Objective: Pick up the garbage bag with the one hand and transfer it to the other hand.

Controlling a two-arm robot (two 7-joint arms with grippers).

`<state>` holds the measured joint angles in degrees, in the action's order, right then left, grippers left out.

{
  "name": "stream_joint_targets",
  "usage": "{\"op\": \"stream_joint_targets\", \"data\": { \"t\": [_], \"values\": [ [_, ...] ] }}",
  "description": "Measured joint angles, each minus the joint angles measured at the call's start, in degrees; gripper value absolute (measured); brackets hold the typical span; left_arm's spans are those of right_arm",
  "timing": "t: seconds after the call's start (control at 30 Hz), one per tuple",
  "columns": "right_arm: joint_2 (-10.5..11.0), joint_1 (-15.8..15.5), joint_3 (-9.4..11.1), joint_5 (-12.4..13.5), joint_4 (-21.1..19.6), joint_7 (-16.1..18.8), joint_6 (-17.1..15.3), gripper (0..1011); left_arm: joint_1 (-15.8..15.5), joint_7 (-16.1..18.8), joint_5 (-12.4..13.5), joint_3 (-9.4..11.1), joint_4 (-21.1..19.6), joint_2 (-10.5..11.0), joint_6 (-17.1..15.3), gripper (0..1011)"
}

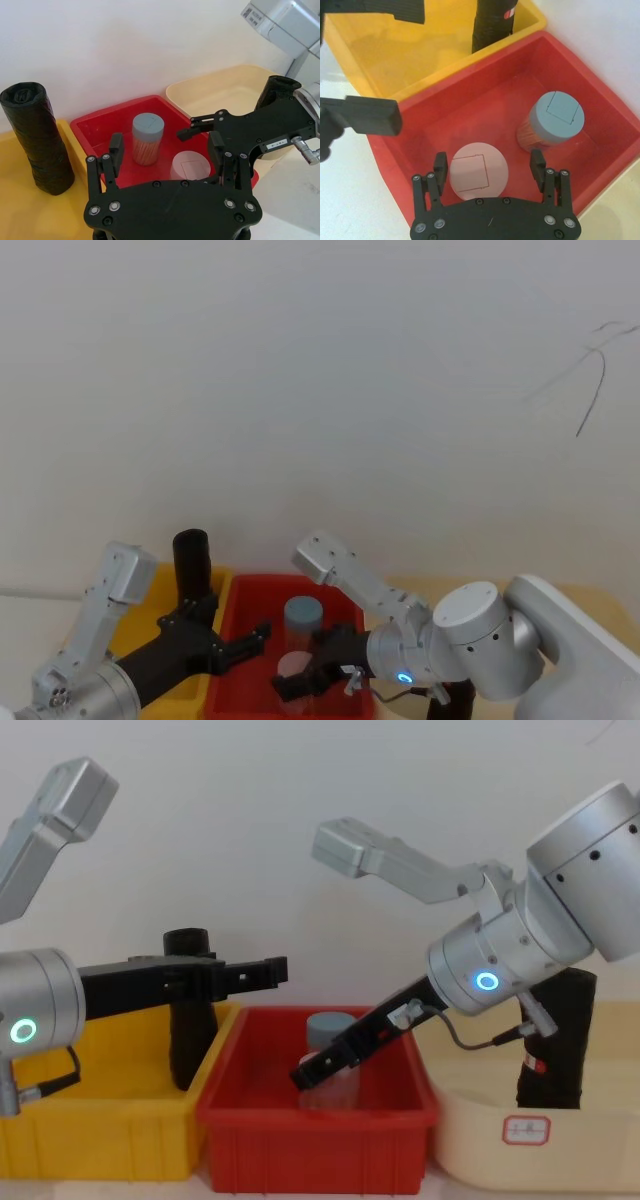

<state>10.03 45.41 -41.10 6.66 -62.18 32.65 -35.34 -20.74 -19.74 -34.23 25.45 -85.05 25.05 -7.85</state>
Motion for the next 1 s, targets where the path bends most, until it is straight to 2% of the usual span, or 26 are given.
{"op": "stream_joint_targets", "data": {
  "t": [0.67, 0.9, 1.0],
  "values": [
    [-0.48, -0.43, 0.74, -0.21, 1.32, 0.31, -0.43, 1002, 0.0, 0.0, 0.0, 0.0, 0.0, 0.0, 0.0, 1001],
    [-0.53, -0.47, 0.81, -0.23, 1.46, 0.39, -0.47, 886, 0.0, 0.0, 0.0, 0.0, 0.0, 0.0, 0.0, 1001],
    [-0.54, -0.49, 0.84, -0.23, 1.51, 0.41, -0.5, 787, 0.0, 0.0, 0.0, 0.0, 0.0, 0.0, 0.0, 1001]
  ]
}}
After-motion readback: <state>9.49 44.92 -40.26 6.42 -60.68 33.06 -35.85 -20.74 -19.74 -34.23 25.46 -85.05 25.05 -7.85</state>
